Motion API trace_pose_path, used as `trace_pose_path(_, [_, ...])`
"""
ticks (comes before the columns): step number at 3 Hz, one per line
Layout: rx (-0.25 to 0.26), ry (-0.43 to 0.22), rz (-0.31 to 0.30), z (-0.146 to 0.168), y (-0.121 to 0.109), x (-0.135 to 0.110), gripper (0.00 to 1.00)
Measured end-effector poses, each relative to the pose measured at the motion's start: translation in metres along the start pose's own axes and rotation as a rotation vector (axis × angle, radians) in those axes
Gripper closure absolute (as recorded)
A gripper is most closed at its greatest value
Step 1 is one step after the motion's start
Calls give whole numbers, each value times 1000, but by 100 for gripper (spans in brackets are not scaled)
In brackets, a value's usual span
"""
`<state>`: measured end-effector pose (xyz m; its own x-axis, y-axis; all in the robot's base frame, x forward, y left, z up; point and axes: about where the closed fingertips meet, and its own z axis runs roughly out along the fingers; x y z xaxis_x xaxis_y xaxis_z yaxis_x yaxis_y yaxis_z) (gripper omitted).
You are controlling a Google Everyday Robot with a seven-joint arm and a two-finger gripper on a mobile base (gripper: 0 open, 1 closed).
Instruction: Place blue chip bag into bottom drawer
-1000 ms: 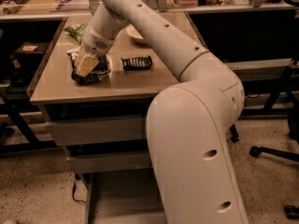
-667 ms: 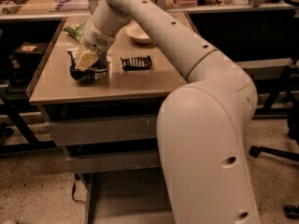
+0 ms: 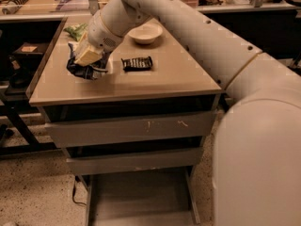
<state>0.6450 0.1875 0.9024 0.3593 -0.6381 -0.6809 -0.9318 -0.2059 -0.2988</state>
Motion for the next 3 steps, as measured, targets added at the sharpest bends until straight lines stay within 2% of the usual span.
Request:
trace_pose_path(1, [53, -32, -43, -13, 23, -10, 100])
trace_pose_path(2, [53, -32, -43, -13, 23, -10, 100])
trace_pose_path(3, [67, 5, -18, -30, 50, -28, 100])
